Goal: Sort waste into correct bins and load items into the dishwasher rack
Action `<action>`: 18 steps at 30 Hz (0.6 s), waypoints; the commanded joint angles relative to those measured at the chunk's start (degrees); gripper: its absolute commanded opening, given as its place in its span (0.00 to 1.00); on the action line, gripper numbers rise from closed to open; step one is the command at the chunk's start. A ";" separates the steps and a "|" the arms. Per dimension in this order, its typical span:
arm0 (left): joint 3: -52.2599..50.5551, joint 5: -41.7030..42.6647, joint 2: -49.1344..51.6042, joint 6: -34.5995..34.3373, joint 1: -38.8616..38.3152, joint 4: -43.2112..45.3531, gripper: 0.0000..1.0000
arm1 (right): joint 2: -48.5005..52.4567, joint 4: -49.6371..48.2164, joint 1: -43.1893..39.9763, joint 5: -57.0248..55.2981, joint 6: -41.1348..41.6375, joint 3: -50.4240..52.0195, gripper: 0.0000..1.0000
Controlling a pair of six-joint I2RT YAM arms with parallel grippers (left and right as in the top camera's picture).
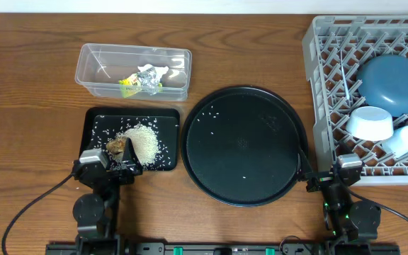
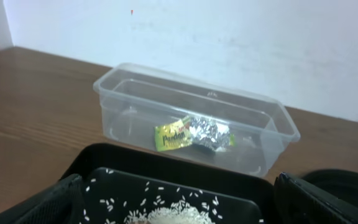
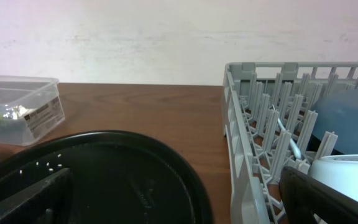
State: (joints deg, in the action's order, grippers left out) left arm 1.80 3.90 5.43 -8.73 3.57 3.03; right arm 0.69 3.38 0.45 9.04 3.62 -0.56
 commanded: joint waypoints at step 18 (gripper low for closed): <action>-1.57 -0.90 -5.14 1.22 0.00 -6.86 0.98 | -0.42 0.09 -0.46 0.00 -0.72 0.24 0.99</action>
State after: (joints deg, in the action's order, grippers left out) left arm 0.89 3.46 0.62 -8.69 3.60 -1.41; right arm 0.69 3.40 0.45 9.04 3.62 -0.56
